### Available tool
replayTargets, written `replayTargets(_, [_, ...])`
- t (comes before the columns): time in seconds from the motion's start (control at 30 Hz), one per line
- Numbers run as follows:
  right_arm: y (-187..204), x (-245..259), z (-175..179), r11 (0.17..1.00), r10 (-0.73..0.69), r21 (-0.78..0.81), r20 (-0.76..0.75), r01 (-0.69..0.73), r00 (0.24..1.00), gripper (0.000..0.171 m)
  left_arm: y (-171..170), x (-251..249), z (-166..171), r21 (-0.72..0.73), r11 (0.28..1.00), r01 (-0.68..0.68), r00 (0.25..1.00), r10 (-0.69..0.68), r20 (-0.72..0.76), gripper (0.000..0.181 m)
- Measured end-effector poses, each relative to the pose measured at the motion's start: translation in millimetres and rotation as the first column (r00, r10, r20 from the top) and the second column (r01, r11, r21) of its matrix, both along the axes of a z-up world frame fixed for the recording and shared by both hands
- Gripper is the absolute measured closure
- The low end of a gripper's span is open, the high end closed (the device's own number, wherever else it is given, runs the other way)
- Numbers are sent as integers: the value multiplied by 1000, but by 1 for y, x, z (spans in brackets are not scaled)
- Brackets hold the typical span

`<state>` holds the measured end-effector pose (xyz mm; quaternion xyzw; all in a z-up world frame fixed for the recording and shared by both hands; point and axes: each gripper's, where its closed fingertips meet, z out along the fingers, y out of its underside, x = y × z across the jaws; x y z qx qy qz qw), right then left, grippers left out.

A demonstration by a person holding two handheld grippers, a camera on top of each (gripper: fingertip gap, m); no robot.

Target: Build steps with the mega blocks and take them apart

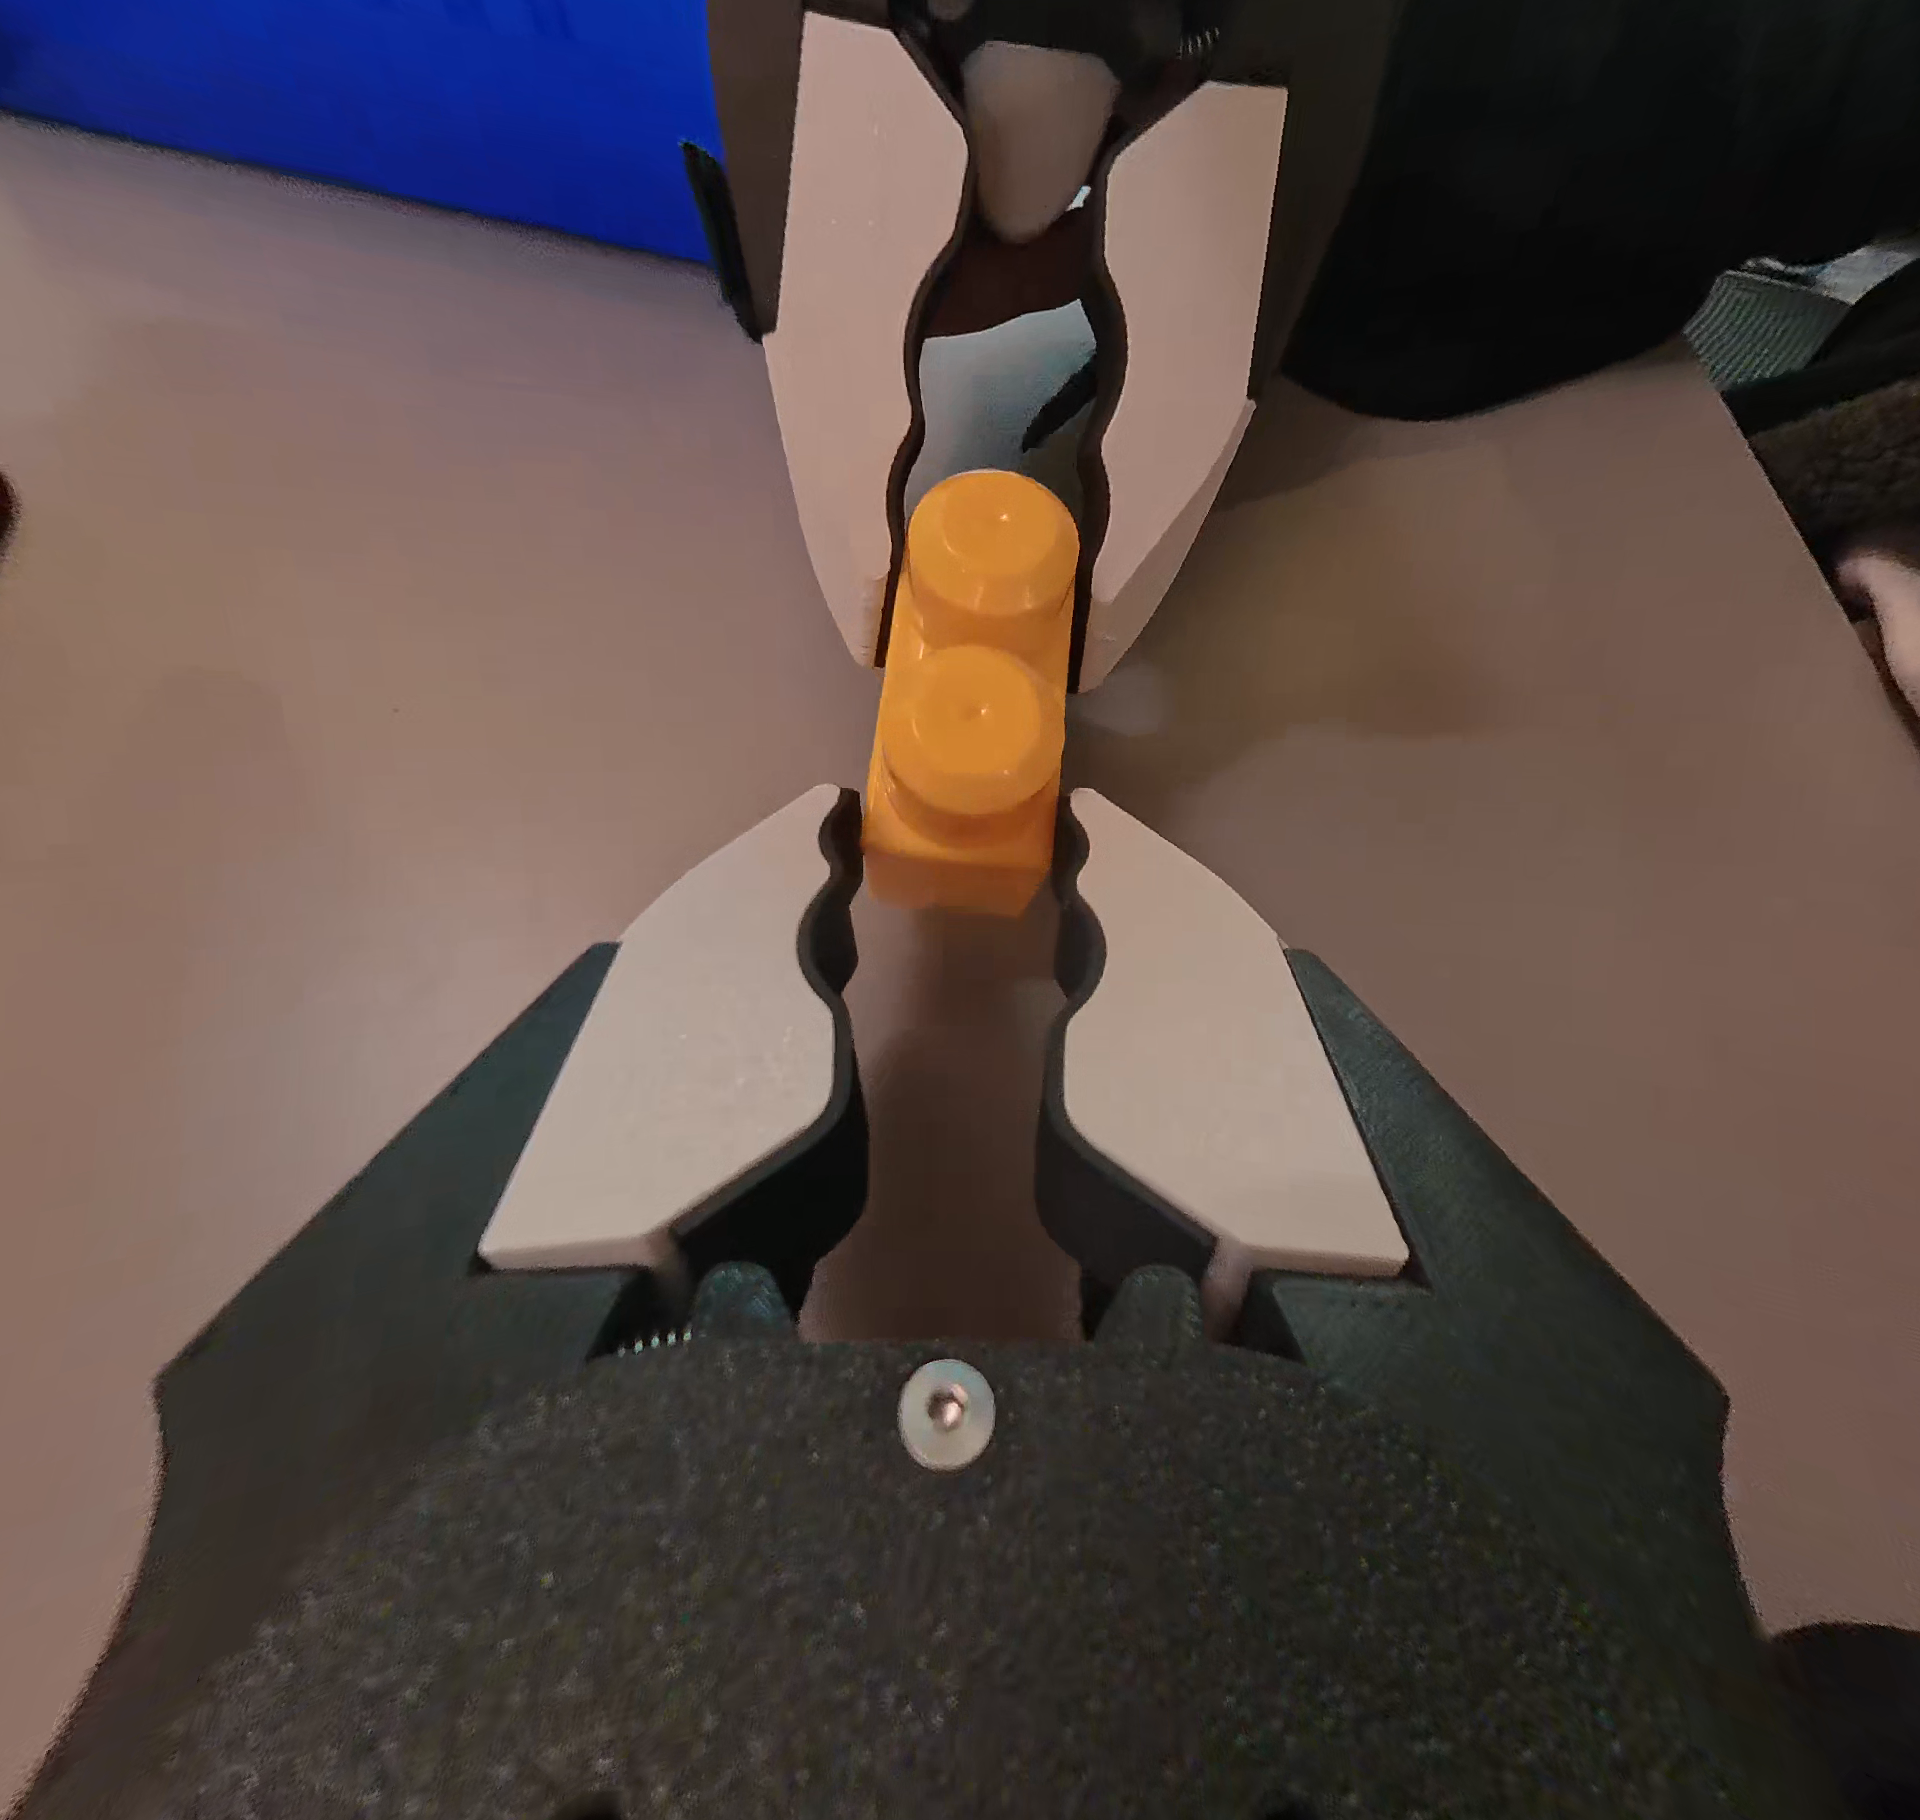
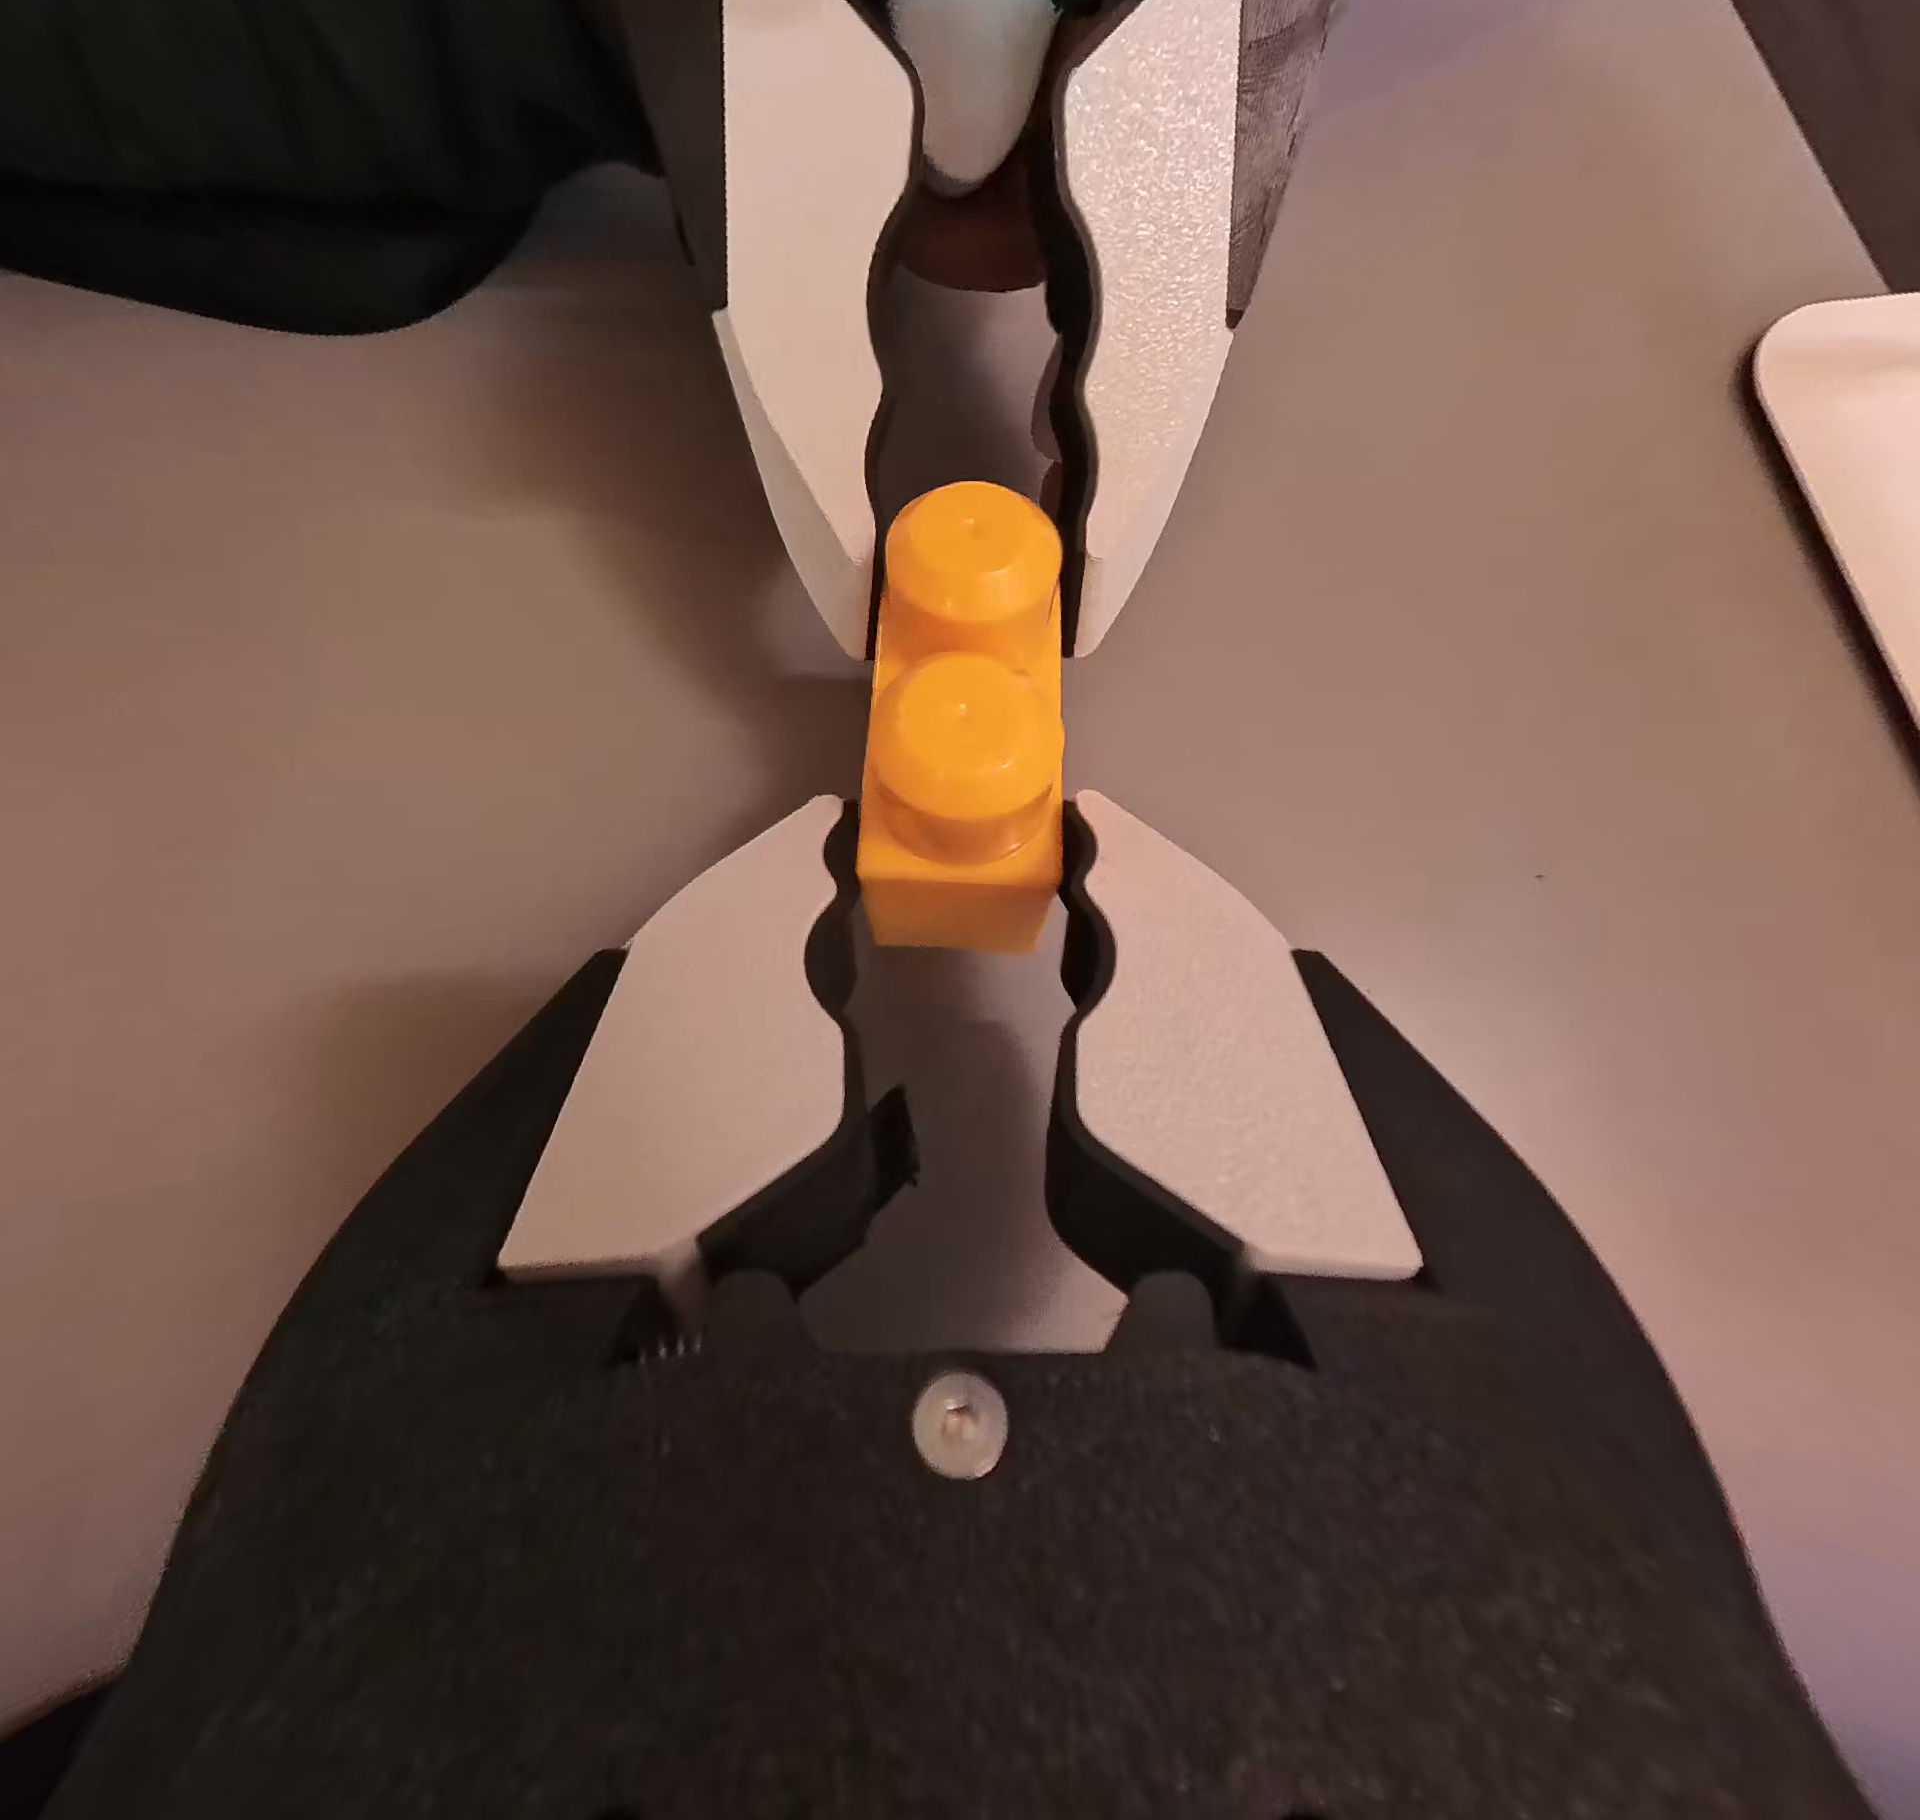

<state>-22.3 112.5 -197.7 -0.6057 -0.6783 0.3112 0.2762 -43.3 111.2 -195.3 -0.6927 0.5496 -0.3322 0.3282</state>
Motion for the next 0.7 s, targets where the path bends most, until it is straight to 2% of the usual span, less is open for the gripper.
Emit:
replayTargets(0.37, [4, -3, -5, 999, -20, 31, -3, 20, 1000, 135, 2, -4, -5, -18, 1000, -14, 1000, 14, -20, 146])
replayTargets(0.7, [-1, -7, 10, 1000, 8, -22, -111, -11, 994, 135, -1, 0, -4, 36, 999, 22, 999, -21, -25, 144])
